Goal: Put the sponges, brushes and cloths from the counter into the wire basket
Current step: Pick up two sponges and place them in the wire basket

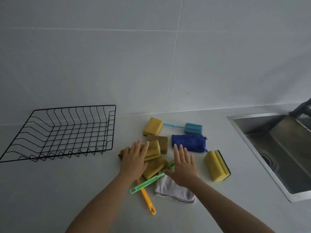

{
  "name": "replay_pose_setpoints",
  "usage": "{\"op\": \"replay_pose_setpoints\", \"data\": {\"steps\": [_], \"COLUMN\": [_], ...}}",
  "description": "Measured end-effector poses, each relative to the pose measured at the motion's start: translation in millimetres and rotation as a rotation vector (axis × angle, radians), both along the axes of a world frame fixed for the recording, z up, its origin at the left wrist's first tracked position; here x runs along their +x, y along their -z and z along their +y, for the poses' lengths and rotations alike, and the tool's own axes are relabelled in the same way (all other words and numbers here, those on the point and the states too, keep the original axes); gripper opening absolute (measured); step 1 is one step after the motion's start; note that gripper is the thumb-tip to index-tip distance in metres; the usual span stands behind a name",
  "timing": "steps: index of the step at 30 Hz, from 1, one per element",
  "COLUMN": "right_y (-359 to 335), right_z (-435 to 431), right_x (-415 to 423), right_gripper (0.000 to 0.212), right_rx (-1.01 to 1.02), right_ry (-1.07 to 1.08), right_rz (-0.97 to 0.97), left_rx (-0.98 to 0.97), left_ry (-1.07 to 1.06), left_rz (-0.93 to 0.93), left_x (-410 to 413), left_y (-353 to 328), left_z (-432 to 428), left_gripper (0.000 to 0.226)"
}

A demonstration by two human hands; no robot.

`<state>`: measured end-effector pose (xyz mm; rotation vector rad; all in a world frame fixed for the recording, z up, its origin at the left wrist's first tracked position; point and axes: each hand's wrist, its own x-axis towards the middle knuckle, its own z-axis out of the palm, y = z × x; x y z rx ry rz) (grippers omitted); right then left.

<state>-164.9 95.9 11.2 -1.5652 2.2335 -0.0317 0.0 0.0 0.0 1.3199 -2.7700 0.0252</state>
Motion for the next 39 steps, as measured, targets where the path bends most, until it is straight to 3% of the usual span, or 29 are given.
{"op": "replay_pose_setpoints", "data": {"steps": [2,11,21,32,35,39], "right_y": [2.8,14.8,24.2,9.3,0.7,-15.7], "right_z": [-5.0,-27.5,-34.0,-30.7,-29.1,-29.8], "right_x": [4.9,35.9,56.4,47.8,41.8,32.5], "right_gripper": [0.101,0.105,0.118,0.109,0.106,0.103], "right_rx": [0.018,0.092,0.062,-0.031,-0.067,-0.138], "right_ry": [-0.021,-0.055,0.053,0.021,0.008,-0.057], "right_rz": [0.009,0.002,-0.007,-0.076,-0.134,-0.219], "left_rx": [0.112,0.146,0.137,0.086,0.242,0.240], "left_ry": [0.008,0.031,0.043,0.018,-0.031,-0.092], "left_rz": [-0.041,-0.017,-0.049,0.047,0.123,0.112], "left_x": [-1.5,-0.1,2.0,-0.4,-1.0,1.1], "left_y": [4.3,13.8,12.7,13.7,0.0,-16.3], "left_z": [-4.4,-16.9,-21.1,-15.8,-11.6,-9.9], "left_gripper": [0.076,0.066,0.058,0.048,0.041,0.047]}}
